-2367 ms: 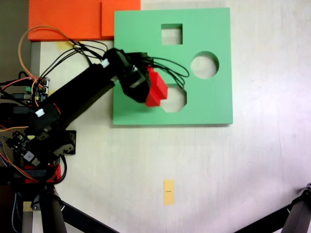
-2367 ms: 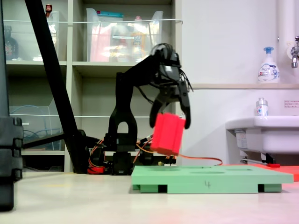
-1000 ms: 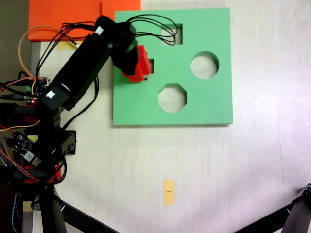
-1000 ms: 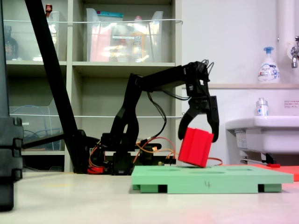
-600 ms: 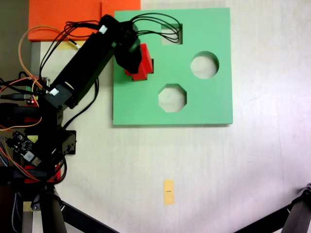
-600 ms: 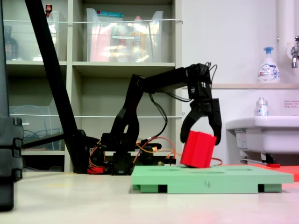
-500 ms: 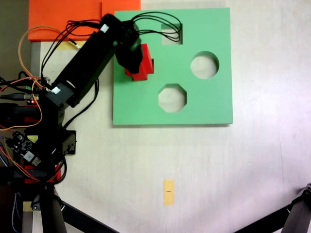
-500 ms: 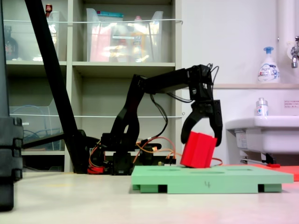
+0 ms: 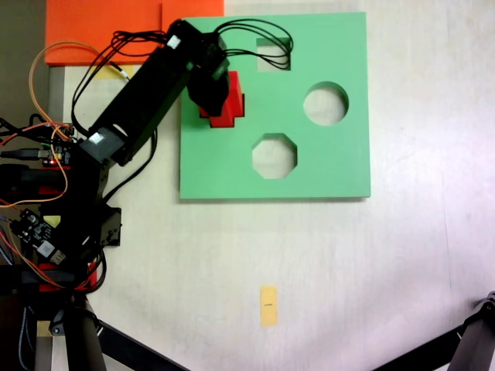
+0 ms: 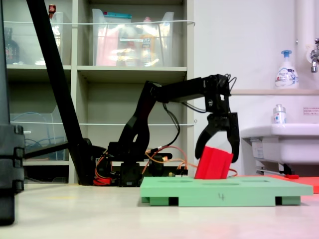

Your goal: Put the cross columnar block into the corresponding hole

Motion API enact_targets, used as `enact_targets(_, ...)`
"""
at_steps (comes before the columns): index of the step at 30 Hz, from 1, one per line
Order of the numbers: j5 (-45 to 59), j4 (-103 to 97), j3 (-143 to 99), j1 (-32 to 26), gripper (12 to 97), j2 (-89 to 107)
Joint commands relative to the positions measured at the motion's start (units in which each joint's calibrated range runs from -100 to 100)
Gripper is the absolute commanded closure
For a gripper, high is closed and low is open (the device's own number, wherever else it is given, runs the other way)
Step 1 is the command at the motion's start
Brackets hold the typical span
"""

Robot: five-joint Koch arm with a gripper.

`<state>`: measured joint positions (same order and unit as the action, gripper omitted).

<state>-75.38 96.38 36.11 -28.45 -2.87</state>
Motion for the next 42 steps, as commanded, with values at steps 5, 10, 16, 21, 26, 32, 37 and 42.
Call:
enact_targets(5,-0.5,-0.5,-0.5,-0.1,63.7,0.6)
enact_targets(10,-0.4,-0.4,-5.3,0.0,45.3,4.7)
enact_targets(16,-0.1,-0.5,-5.3,0.0,19.2,4.8)
enact_targets(21,0.7,-0.4,-5.2,0.0,19.3,11.8)
enact_targets(26,2.6,-0.5,-5.1,0.0,19.9,29.0)
enact_targets(32,20.7,0.5,-2.2,2.5,22.5,47.4)
enact_targets(37,38.7,0.3,-2.3,7.0,22.6,59.3)
enact_targets(42,54.7,-12.2,-2.9,17.5,44.9,67.1)
